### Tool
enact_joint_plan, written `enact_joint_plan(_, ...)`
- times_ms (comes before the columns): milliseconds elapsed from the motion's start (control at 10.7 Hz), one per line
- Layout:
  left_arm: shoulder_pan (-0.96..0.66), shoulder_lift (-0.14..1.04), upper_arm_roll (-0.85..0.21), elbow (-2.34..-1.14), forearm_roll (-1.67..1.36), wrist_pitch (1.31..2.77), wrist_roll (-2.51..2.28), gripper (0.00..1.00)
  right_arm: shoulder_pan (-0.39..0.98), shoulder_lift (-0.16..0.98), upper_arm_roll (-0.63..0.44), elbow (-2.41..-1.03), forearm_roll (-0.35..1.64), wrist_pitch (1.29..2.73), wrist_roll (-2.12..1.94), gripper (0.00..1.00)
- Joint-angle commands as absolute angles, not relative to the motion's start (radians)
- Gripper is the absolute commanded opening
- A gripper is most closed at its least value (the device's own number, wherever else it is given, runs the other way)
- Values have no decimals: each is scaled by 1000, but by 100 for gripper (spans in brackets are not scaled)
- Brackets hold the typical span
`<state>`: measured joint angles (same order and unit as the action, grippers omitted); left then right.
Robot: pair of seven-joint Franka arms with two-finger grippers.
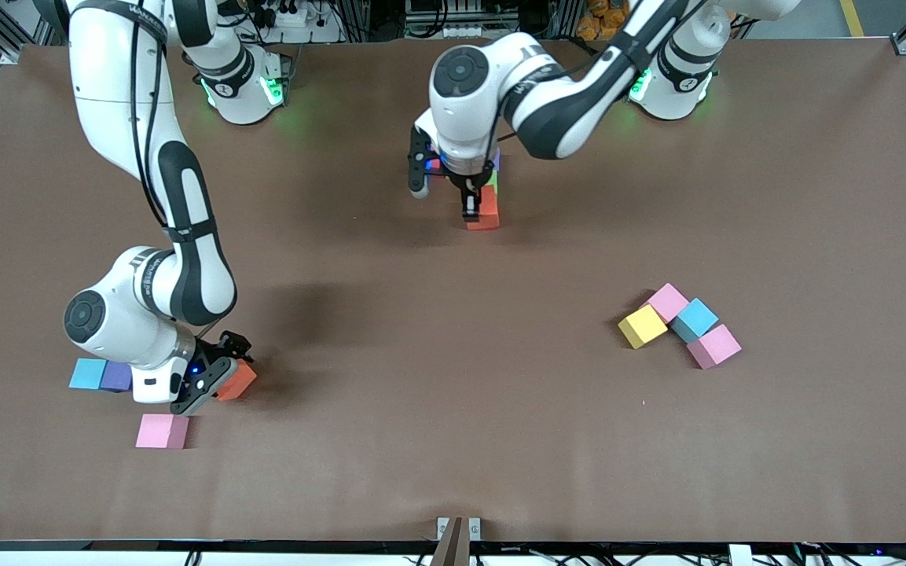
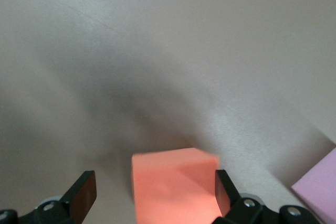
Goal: Form number 2 with 11 blocks
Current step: 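Place orange below pink with the left gripper while the right gripper grasps orange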
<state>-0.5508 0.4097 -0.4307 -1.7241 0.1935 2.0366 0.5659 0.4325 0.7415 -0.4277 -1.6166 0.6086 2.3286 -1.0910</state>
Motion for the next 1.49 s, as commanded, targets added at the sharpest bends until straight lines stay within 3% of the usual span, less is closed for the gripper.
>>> enact_joint_plan(0, -587, 466, -417, -1713, 222, 2101, 552, 33, 400, 775, -410, -1556, 638, 2309, -1124, 100)
enact_joint_plan(373, -704, 546, -327, -1657, 212, 2143, 477, 33, 384, 784, -405, -1551, 652, 2281, -1150, 100)
enact_joint_plan(559, -710, 572, -327, -1657, 209, 2195, 431, 33, 359, 787, -391, -1551, 733, 2195, -1149, 100)
enact_joint_plan(1398, -767, 615, -324, -1700, 345, 2233, 408, 33, 354, 842, -393, -1457, 649, 2203, -1451, 100)
